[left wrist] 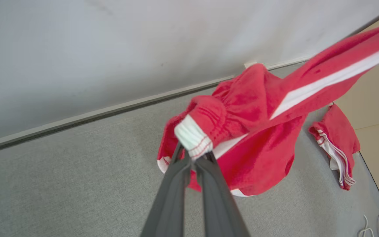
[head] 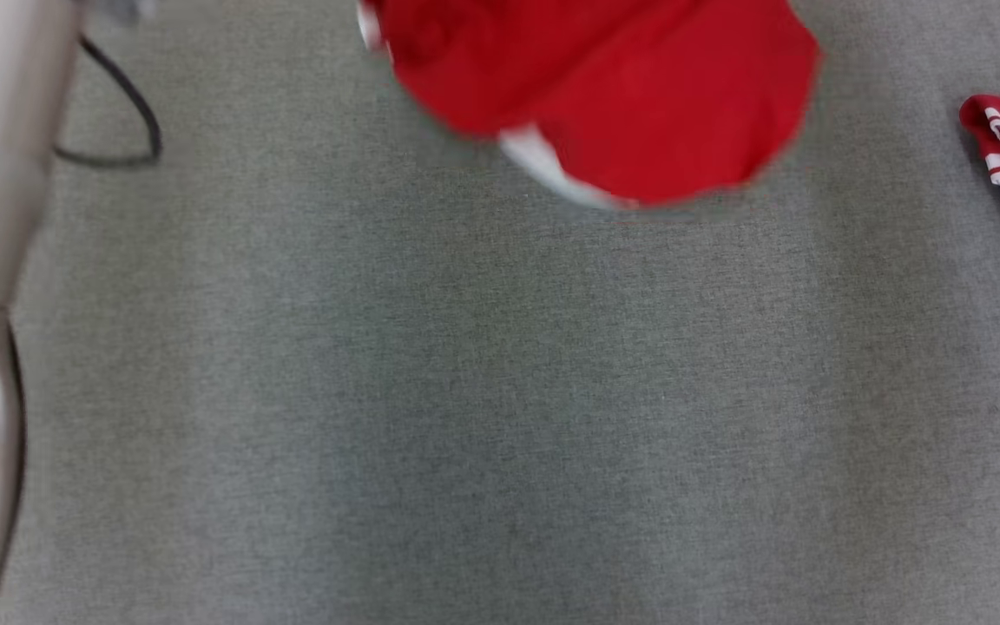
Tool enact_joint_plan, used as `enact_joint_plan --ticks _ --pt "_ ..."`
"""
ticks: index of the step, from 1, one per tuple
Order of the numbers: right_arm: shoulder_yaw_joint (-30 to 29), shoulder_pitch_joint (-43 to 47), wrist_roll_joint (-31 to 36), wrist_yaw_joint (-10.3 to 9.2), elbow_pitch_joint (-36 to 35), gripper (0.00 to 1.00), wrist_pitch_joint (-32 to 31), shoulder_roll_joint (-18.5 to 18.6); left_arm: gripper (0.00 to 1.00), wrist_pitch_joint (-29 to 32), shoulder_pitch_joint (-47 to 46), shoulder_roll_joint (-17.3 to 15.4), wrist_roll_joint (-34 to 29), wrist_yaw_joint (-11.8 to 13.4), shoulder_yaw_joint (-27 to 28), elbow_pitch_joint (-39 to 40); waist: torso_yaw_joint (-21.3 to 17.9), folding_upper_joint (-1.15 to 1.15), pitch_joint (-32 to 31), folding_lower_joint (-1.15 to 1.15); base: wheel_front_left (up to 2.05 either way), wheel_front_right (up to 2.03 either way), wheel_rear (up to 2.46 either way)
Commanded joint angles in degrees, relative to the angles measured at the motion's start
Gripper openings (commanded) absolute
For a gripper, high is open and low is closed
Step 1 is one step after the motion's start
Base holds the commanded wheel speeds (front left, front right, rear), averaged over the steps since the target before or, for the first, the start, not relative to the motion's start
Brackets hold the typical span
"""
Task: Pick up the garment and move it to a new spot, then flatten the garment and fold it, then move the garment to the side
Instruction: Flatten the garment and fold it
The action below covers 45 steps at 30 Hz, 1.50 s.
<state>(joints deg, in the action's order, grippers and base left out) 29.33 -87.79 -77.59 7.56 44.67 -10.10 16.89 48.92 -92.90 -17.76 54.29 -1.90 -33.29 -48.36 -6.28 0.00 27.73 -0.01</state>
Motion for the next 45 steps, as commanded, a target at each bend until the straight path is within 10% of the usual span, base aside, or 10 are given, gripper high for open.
enact_joint_plan --ticks 1,7,20,45 --pt "-0.5 -2.1 0.6 -0.16 0.8 0.0 0.4 1.2 0.0 -0.3 -0.9 -1.4 -1.4 0.9 0.2 -0.9 -0.1 0.0 0.0 0.01 0.0 0.0 0.0" --pt "-1.0 -8.5 1.5 -0.19 1.8 0.0 5.0 1.3 0.0 -6.1 -7.4 -0.4 -3.4 2.4 0.6 -1.6 0.0 0.0 0.0 0.01 0.0 0.0 0.0" --pt "7.1 5.9 -1.2 -0.18 0.0 0.0 -3.3 4.0 0.0 -1.4 4.1 1.1 0.3 -4.1 -2.3 -6.1 1.9 0.0 -2.3 0.01 0.0 0.0 0.0" --pt "21.8 44.1 -6.9 -0.21 -19.0 0.0 -29.2 19.8 0.0 13.3 44.7 -15.5 14.7 -5.0 -14.9 25.0 0.6 0.0 -24.6 0.01 0.0 0.0 0.0"
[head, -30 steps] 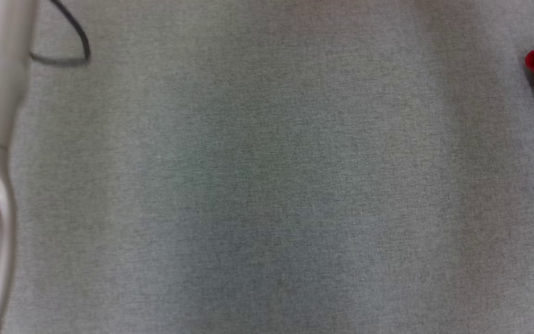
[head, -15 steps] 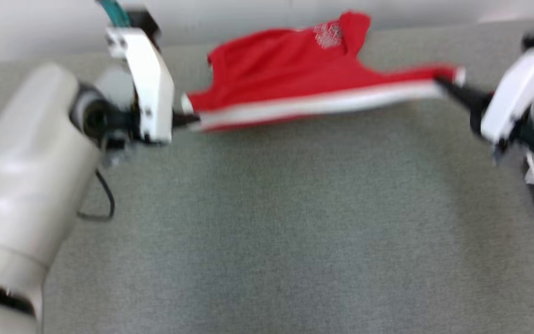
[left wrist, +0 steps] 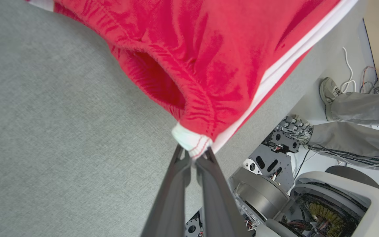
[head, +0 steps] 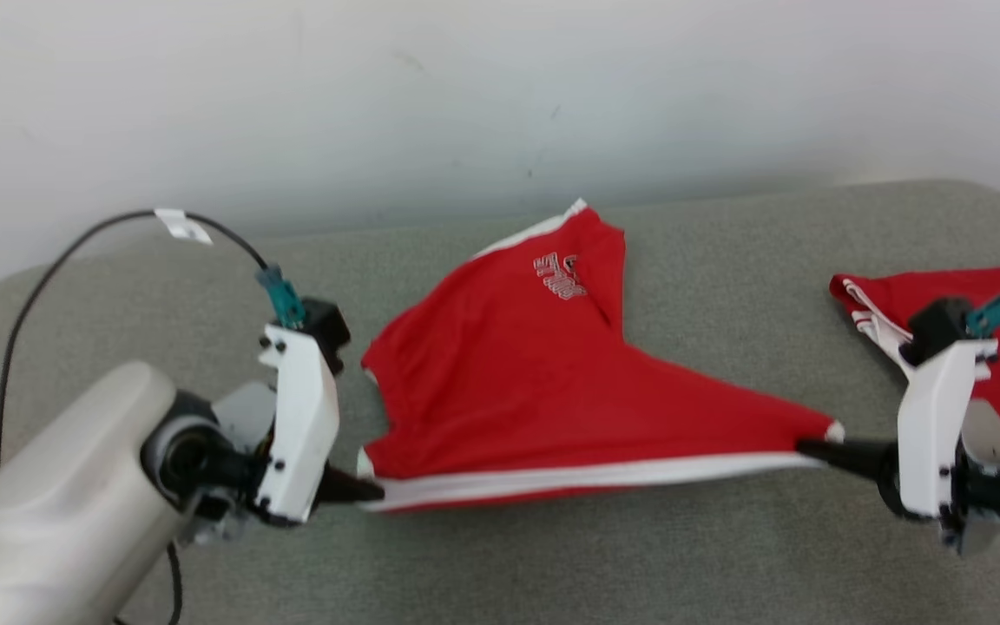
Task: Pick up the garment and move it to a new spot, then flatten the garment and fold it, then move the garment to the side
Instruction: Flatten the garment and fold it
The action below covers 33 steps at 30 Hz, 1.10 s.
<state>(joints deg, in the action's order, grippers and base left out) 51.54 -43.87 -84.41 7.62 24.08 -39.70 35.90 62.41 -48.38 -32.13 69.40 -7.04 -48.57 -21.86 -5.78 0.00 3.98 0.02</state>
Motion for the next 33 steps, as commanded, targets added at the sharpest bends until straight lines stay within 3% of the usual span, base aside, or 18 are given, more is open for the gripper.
enact_joint_plan --ticks 1,10,16,22,33 --pt "0.0 1.4 -0.3 -0.26 0.2 0.0 -0.3 1.9 0.0 0.5 1.4 -1.8 0.1 0.4 -0.1 -0.1 0.2 0.0 -1.3 -0.02 0.0 0.0 0.0" --pt "-0.8 8.1 -1.1 -0.27 -10.6 0.0 -3.5 10.0 0.0 4.0 7.9 -6.1 2.4 4.9 -1.1 12.1 1.0 0.0 -2.9 -0.02 0.0 0.0 0.0" --pt "-3.1 5.4 -1.3 -0.28 -10.8 0.0 -6.5 11.5 0.0 6.3 6.1 -7.0 3.7 6.6 -0.1 14.3 2.2 0.0 -0.2 -0.02 0.0 0.0 0.0" --pt "-4.7 -3.3 -0.6 -0.3 -6.1 0.0 -13.7 9.0 0.0 11.1 0.2 -6.1 5.6 9.3 1.4 12.5 4.1 0.0 6.1 -0.02 0.0 0.0 0.0" --pt "-7.2 -24.8 2.3 -0.28 13.3 0.0 -24.3 -2.7 0.0 17.7 -12.7 -2.7 6.2 12.6 3.5 8.8 8.0 0.0 18.0 -0.02 0.0 0.0 0.0"
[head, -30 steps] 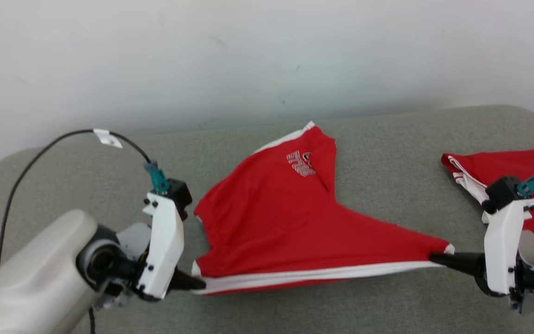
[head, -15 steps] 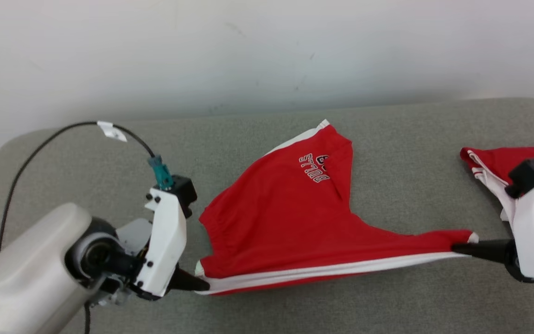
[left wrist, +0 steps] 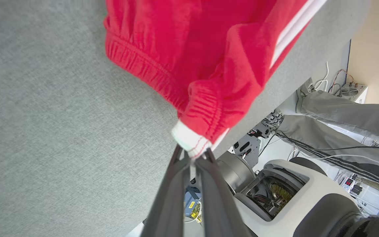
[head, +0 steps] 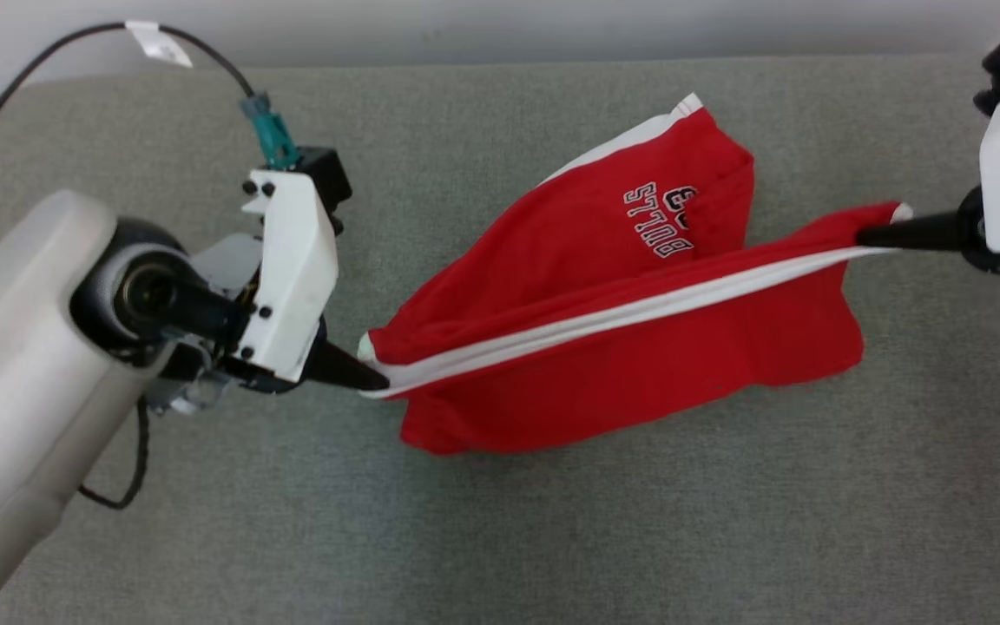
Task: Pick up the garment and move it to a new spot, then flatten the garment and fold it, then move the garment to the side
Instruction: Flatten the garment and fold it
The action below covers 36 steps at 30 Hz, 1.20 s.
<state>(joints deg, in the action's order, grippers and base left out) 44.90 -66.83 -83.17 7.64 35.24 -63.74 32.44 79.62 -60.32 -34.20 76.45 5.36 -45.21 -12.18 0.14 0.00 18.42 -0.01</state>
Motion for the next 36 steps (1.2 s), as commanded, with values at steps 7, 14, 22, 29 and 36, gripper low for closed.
enact_joint_plan --ticks 7,14,22,29,36 --pt "-2.5 -12.2 4.0 -0.29 12.8 0.0 -0.8 -5.6 0.0 1.4 -6.6 1.1 -1.4 0.6 1.2 -3.6 3.8 0.0 7.7 0.01 0.0 0.0 0.0" --pt "-3.0 -20.0 7.8 -0.29 22.2 0.0 -0.5 -9.3 0.0 0.8 -10.1 2.6 -1.9 1.5 2.1 -5.3 5.9 0.0 11.5 0.01 0.0 0.0 0.0" --pt "-3.7 -24.9 10.3 -0.29 29.9 0.19 2.1 -13.4 0.12 -0.7 -12.3 4.9 -2.0 1.7 2.9 -7.5 7.2 0.0 13.4 0.01 0.0 0.0 0.0" --pt "-4.3 -24.4 10.7 -0.23 31.8 1.0 5.3 -15.3 1.0 -2.3 -12.8 6.1 -2.0 1.3 3.5 -9.6 7.4 0.0 12.4 0.01 0.0 0.0 0.0" --pt "-5.7 -22.0 9.9 -0.23 30.1 1.0 11.2 -16.1 1.0 -5.4 -12.7 5.9 -2.0 1.1 5.3 -10.8 6.8 0.0 9.5 0.01 0.0 0.0 0.0"
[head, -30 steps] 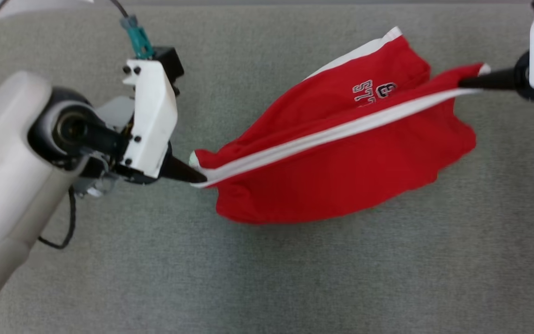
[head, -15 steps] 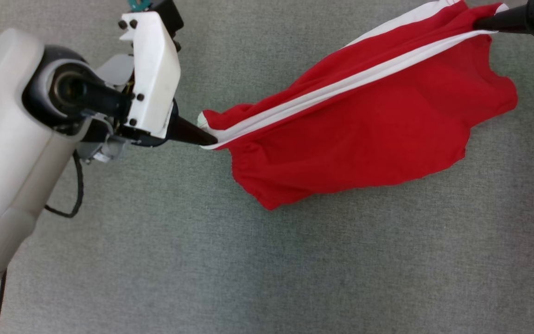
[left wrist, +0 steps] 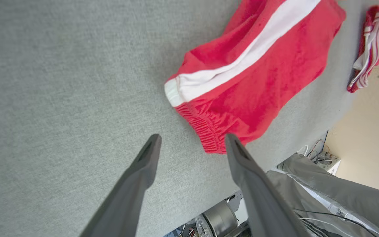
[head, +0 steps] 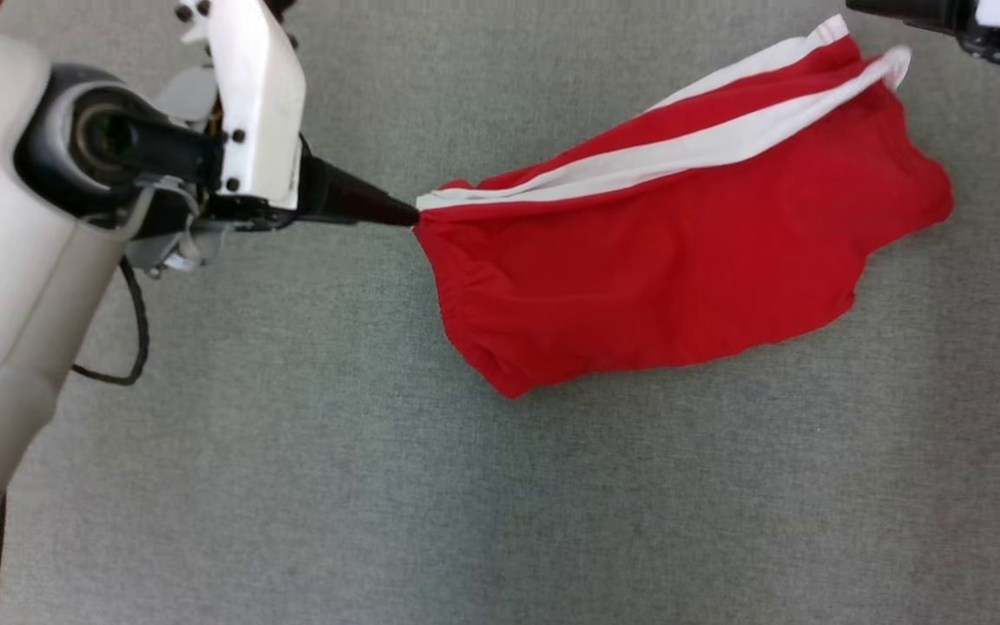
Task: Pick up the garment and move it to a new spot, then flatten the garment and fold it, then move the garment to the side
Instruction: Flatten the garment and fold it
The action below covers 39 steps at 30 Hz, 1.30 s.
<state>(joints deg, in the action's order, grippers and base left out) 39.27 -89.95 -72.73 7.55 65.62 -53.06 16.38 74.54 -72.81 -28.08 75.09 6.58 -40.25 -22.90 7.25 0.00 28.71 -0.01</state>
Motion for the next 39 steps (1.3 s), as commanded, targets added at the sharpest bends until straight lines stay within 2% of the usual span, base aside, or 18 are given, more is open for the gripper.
enact_joint_plan --ticks 1,4,8,12,14,16,21,27,31,35,39 --pt "-0.3 1.6 -0.6 -0.15 -1.2 1.0 2.1 -0.1 1.0 -1.1 -0.1 -0.2 -0.5 -0.3 0.8 -0.2 -0.4 0.0 -1.4 0.01 0.0 0.0 0.0" --pt "-0.9 4.2 -0.5 -0.15 -5.2 1.0 7.8 0.5 1.0 -3.6 0.7 -0.8 -1.3 -1.4 1.3 -0.4 -0.7 0.0 -3.3 0.01 0.0 0.0 0.0" --pt "-1.3 8.5 0.3 -0.15 -12.4 1.0 17.4 2.3 1.0 -9.3 2.0 -0.9 -2.4 -4.7 2.5 0.2 -1.0 0.0 -5.4 0.01 0.0 0.0 0.0" --pt "-1.5 13.3 1.5 -0.15 -19.2 1.0 28.6 4.4 1.0 -18.8 3.9 -1.8 -7.4 -9.2 2.4 0.9 -1.3 0.0 -7.0 0.01 0.0 0.0 0.0" --pt "-1.9 15.6 2.2 -0.15 -21.7 1.0 34.6 5.6 1.0 -24.7 5.1 -1.9 -9.9 -10.7 2.7 1.4 -1.5 0.0 -7.8 0.01 0.0 0.0 0.0" --pt "-1.9 17.9 3.5 -0.15 -23.7 1.0 40.8 6.4 1.0 -32.3 6.8 -1.9 -12.8 -11.1 3.7 1.6 -1.5 0.0 -8.6 0.01 0.0 0.0 0.0" --pt "-1.5 25.4 3.9 -0.15 -26.7 1.0 52.6 8.1 1.0 -52.9 13.3 -0.9 -19.7 -10.2 6.2 1.9 -1.7 0.0 -11.3 0.01 0.0 0.0 0.0" --pt "0.5 34.4 4.3 -0.15 -27.8 1.0 61.8 10.0 1.0 -72.0 24.2 -0.5 -27.3 -5.6 6.7 5.3 -0.8 0.0 -13.9 0.01 0.0 0.0 0.0" --pt "1.4 38.4 4.6 -0.15 -27.2 1.0 65.1 10.9 1.0 -79.7 31.7 0.4 -28.4 -2.8 7.3 7.6 0.0 0.0 -14.6 0.01 0.0 0.0 0.0" --pt "2.1 40.9 4.1 -0.15 -25.4 1.0 66.4 10.9 1.0 -86.1 37.6 1.3 -29.1 -1.3 7.9 9.2 0.7 0.0 -15.0 0.01 0.0 0.0 0.0" --pt "3.8 42.0 4.0 -0.15 -22.4 1.0 65.9 11.1 1.0 -88.9 42.6 3.3 -28.5 -1.0 9.8 10.5 1.8 0.0 -14.8 0.01 0.0 0.0 0.0"
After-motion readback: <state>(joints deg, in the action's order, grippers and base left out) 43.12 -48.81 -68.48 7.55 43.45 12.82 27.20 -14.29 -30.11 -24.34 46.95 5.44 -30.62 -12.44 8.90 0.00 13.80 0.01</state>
